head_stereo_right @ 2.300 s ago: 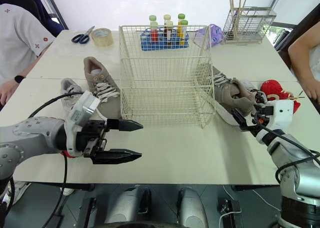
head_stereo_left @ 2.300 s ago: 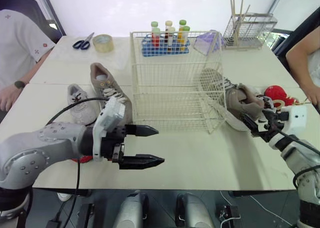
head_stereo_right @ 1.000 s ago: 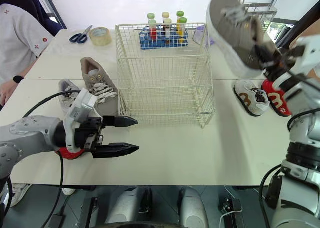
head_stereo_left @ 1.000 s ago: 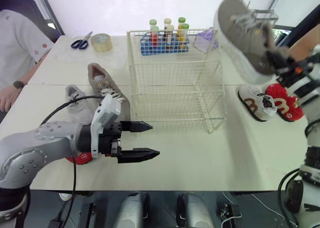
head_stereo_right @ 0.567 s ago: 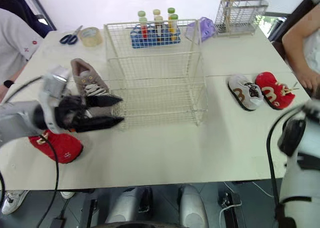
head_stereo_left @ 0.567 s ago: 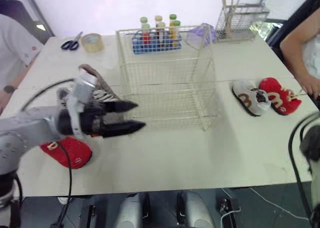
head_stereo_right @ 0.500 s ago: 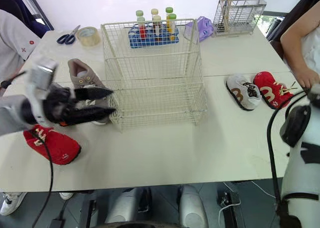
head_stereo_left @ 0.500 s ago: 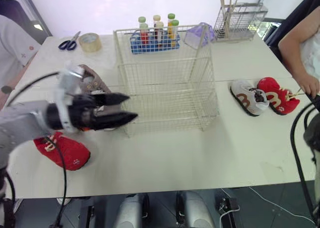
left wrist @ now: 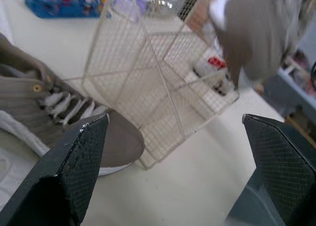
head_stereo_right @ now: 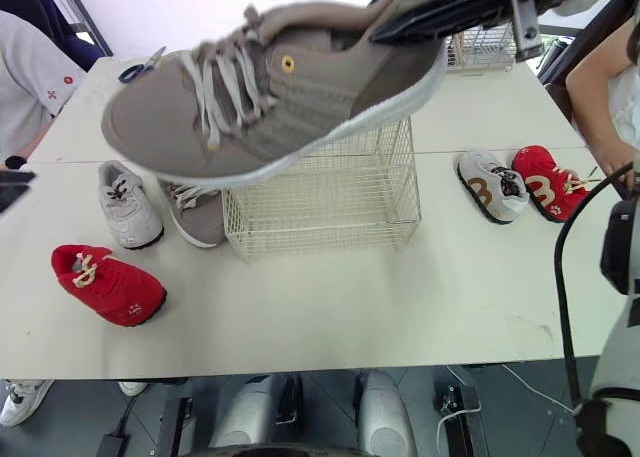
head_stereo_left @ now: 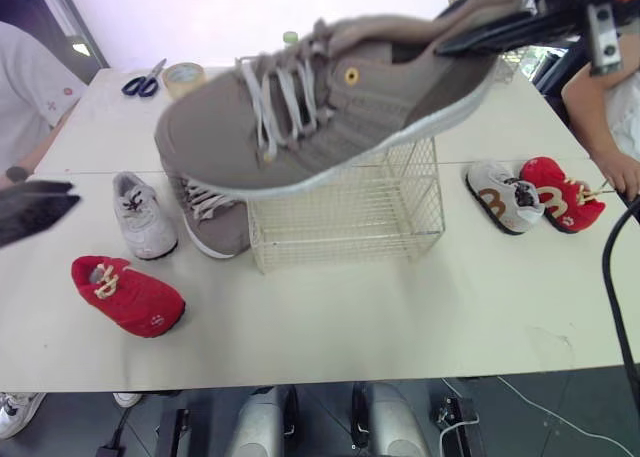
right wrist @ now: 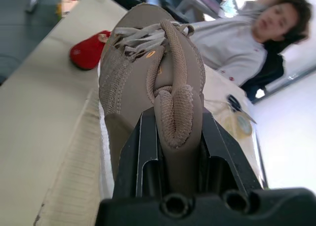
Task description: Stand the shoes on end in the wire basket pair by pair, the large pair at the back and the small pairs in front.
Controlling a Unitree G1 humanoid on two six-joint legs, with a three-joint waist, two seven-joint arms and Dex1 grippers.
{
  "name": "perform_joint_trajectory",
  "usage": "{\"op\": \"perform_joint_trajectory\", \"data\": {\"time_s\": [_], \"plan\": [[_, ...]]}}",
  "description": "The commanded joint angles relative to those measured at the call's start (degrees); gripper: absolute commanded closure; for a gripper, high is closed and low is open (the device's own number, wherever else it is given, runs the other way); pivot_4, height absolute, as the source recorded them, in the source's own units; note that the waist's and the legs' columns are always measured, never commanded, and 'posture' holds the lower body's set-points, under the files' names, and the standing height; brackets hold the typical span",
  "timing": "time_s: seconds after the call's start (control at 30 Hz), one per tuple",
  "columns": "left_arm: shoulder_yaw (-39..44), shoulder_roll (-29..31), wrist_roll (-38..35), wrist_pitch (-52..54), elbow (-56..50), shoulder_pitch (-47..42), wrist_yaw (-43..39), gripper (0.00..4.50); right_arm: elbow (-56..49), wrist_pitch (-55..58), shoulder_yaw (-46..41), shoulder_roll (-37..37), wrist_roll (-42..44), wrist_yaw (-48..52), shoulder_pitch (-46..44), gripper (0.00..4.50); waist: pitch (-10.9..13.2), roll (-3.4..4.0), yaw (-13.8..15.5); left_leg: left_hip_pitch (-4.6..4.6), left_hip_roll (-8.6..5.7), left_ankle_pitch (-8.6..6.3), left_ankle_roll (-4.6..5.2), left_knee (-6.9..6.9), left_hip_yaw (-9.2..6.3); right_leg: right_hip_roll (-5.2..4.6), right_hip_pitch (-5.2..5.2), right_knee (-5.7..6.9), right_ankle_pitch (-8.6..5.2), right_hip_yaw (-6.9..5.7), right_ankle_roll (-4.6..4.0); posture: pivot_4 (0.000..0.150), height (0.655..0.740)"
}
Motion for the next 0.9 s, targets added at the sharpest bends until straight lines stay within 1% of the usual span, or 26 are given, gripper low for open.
{"op": "perform_joint_trajectory", "data": {"time_s": [0.03,0.13,0.2,0.27,0.37,0.47,0.57,0.67,0.83,0.9], "plan": [[-4.8,4.8,-2.7,-1.1,-0.6,-6.0,-4.1,0.0,-1.6,-5.1,4.0,-1.2,6.8,0.2,-5.2,4.22,0.0,-0.08,0.1,0.0,0.0,0.02,-0.04,0.0,-0.03,0.0,0.0,0.0,0.01,-0.02,-0.01,0.15,0.74],[-19.6,6.8,-7.3,-3.4,-2.0,-17.6,-5.6,0.0,-2.0,-7.1,7.6,-1.4,10.9,0.2,-7.3,4.22,0.0,-0.09,0.3,-0.01,-0.04,0.0,-0.04,0.0,-0.03,-0.08,0.0,-0.03,0.01,-0.02,-0.02,0.15,0.74],[-27.0,6.1,-8.3,-3.4,-1.8,-25.0,-6.2,0.0,-2.4,-7.8,9.0,-1.8,12.8,0.2,-7.9,4.22,0.0,-0.14,0.1,-0.02,-0.06,-0.01,-0.03,-0.01,-0.04,-0.1,0.0,-0.02,0.02,-0.01,-0.02,0.15,0.74],[-35.8,3.6,-6.7,-3.2,-2.6,-32.6,-8.4,0.0,-4.7,-7.8,9.8,-3.0,14.9,0.2,-7.7,4.22,0.1,-0.16,0.1,-0.03,-0.06,0.0,-0.02,0.0,0.0,-0.09,-0.01,0.01,0.04,0.01,-0.02,0.15,0.74],[-44.5,0.8,-1.4,-3.7,-2.7,-39.2,-12.5,0.0,-8.1,-6.8,10.0,-4.9,18.3,0.2,-7.3,4.22,0.1,-0.16,0.1,-0.04,-0.06,0.01,-0.01,0.0,0.07,-0.05,-0.07,0.09,0.03,0.01,-0.01,0.15,0.74],[-50.3,-1.3,2.8,-3.6,-0.7,-44.0,-16.7,0.0,-9.5,-7.1,10.6,-5.8,19.1,0.2,-7.3,4.22,0.1,-0.19,0.0,-0.05,-0.03,0.01,0.01,0.04,0.11,-0.02,-0.11,0.17,0.02,0.0,0.01,0.15,0.74],[-54.6,-3.4,5.1,-2.2,-0.5,-47.6,-20.5,0.0,-10.2,-7.1,10.7,-6.3,19.5,0.2,-7.4,4.22,0.1,-0.2,0.0,-0.04,-0.02,0.0,0.04,0.11,0.17,-0.01,-0.14,0.26,0.02,0.03,0.02,0.15,0.74],[-57.6,-4.9,6.0,-0.3,-1.6,-49.6,-23.7,0.0,-10.5,-7.7,10.7,-6.5,19.5,0.2,-7.5,4.22,0.1,-0.2,0.1,-0.05,-0.02,0.0,0.05,0.13,0.16,-0.02,-0.14,0.28,0.01,0.04,0.03,0.15,0.74],[-61.8,-8.9,4.9,4.0,-3.7,-52.2,-26.5,0.0,-11.0,-9.1,11.0,-5.9,19.0,0.2,-7.6,4.22,0.1,-0.24,0.3,-0.05,-0.02,0.0,0.06,0.2,0.12,-0.04,-0.13,0.33,0.0,0.05,0.04,0.15,0.74],[-61.1,-10.9,4.7,5.2,-2.0,-53.9,-25.8,0.51,-10.9,-9.1,11.1,-5.7,19.0,0.2,-7.7,4.23,0.1,-0.3,0.3,-0.07,-0.03,-0.01,0.07,0.3,0.09,-0.04,-0.12,0.43,0.0,0.04,0.05,0.15,0.74]]}}
